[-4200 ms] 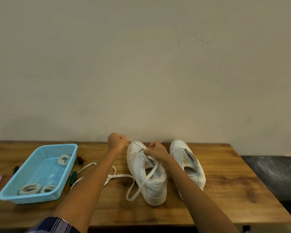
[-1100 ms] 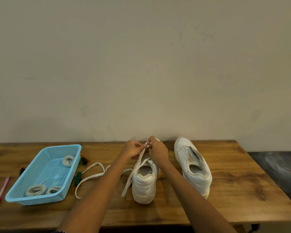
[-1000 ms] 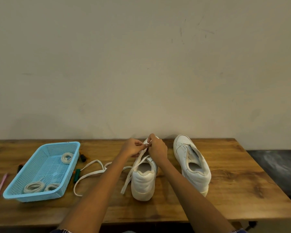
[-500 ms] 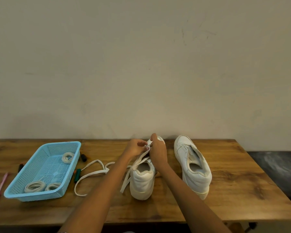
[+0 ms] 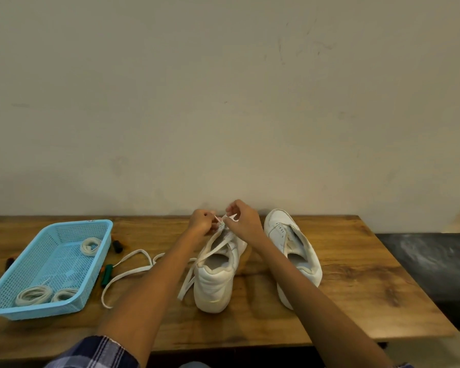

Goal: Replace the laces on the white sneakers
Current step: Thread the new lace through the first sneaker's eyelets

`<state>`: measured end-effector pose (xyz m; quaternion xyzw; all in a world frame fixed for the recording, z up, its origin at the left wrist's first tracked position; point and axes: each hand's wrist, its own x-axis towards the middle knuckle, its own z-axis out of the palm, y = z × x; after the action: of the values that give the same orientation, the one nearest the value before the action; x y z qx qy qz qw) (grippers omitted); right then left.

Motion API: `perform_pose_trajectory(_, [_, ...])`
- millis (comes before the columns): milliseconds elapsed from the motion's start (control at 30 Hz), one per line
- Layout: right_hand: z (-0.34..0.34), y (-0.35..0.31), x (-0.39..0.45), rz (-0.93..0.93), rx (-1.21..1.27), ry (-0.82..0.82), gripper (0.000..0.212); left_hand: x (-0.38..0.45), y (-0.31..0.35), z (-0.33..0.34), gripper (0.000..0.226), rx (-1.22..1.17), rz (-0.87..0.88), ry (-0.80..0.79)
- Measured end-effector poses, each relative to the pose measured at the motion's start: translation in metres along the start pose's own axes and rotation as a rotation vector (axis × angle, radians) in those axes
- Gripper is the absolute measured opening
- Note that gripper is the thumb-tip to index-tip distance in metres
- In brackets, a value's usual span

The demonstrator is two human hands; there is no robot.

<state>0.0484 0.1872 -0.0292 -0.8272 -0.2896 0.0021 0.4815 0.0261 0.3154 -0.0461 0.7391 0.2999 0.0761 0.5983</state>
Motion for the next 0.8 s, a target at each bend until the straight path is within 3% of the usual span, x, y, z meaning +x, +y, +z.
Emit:
perform_pose_trajectory(67, [-0.005,-0.023,-0.004,-0.082,0.041,-0.109,0.007,0.001,0.004,-0.005,0.021,-0.119,-0.04,0.007])
perform_pose_trajectory(133, [-0.004,-0.052,-0.014,-0.151,0.043,-0.414,0.006,-0.001,0.003,-0.012,0.026,-0.139,-0.033,-0.046])
perform_pose_trajectory(233, [0.015,-0.077,-0.031,-0.243,-0.366,-0.872,0.023,-0.004,-0.002,-0.021,0.03,-0.208,-0.028,-0.09])
perform_pose_trajectory(267, [0.026,-0.08,-0.037,-0.27,-0.561,-0.923,0.028,-0.007,-0.004,-0.024,0.029,-0.262,-0.043,-0.088])
perform_pose_trajectory(333, [0.045,-0.088,-0.05,-0.306,-0.897,-0.869,0.034,-0.009,-0.008,-0.031,0.026,-0.345,-0.043,-0.072])
perform_pose_trajectory(400, [0.053,-0.092,-0.056,-0.265,-1.004,-0.777,0.036,-0.013,-0.012,-0.037,0.027,-0.368,-0.039,-0.08])
perform_pose_trajectory(667, [-0.005,-0.088,-0.033,-0.054,-0.408,-0.683,0.015,-0.021,-0.019,-0.037,0.023,-0.263,0.015,0.01])
perform_pose_trajectory(800, [-0.069,-0.091,-0.027,0.139,0.324,-0.573,0.007,-0.022,-0.019,-0.036,0.019,-0.382,-0.024,-0.041])
